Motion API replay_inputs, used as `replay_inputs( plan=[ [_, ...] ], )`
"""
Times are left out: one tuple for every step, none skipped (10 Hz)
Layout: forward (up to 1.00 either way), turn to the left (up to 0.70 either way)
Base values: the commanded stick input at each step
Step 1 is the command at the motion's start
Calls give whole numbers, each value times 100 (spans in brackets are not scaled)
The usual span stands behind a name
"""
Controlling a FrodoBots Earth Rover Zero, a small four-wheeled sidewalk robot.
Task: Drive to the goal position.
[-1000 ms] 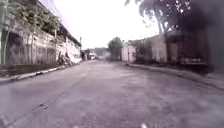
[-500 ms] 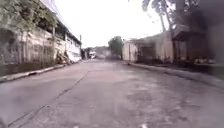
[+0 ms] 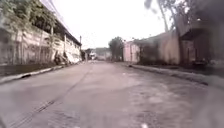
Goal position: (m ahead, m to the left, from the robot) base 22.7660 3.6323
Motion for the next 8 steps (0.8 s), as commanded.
replay_inputs(
  plan=[
    [100, 0],
    [100, 0],
    [100, 0],
    [100, 0],
    [100, 0],
    [100, 0],
    [100, 0],
    [100, 0]
  ],
)
